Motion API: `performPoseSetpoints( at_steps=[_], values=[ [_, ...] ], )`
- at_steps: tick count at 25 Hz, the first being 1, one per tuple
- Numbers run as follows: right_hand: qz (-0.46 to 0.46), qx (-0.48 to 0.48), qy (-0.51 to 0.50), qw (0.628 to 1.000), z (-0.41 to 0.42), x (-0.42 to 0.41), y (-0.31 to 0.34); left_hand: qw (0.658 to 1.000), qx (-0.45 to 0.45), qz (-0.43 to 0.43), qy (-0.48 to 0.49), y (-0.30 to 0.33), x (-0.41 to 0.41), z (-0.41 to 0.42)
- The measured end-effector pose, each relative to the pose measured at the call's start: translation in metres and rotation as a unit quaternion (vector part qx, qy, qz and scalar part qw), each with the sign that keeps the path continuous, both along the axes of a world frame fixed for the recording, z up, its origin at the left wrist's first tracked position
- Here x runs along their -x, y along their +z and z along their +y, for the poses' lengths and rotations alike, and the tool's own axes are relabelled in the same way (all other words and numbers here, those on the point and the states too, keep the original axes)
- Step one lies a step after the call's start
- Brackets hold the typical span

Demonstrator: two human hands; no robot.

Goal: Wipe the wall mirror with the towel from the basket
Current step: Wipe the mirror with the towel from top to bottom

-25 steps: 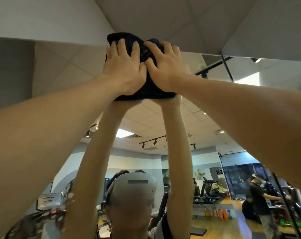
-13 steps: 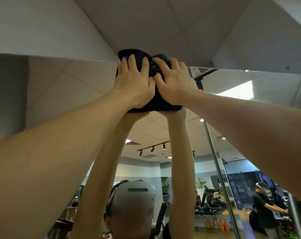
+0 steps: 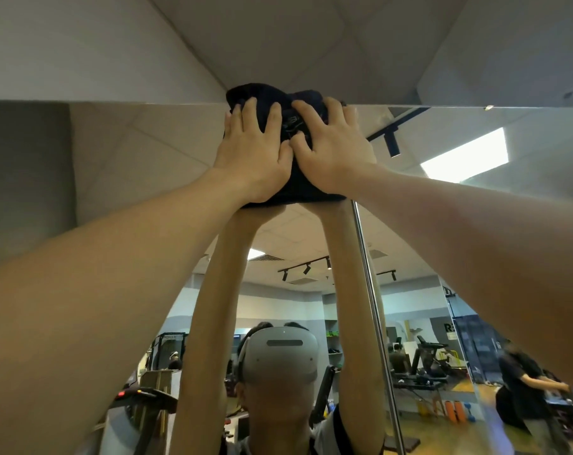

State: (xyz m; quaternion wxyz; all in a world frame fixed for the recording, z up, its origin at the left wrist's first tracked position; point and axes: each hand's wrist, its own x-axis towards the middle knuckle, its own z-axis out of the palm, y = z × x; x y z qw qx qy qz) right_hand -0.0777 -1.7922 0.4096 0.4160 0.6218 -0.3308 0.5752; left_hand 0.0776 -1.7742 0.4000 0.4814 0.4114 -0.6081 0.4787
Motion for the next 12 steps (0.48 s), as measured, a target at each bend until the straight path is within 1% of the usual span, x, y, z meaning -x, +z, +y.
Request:
performPoseSetpoints(
  at_steps=[8,12],
  values=[
    [-0.006,-0.018,-0.002,1.0,0.005,0.0,-0.056,1.0,-0.014,-0.009,-0.005,-0.051,-0.002,0.005],
    [-0.004,-0.037,-0.014,0.999,0.01,-0.005,-0.065,1.0,-0.024,-0.007,0.003,-0.061,-0.005,0.007]
  ],
)
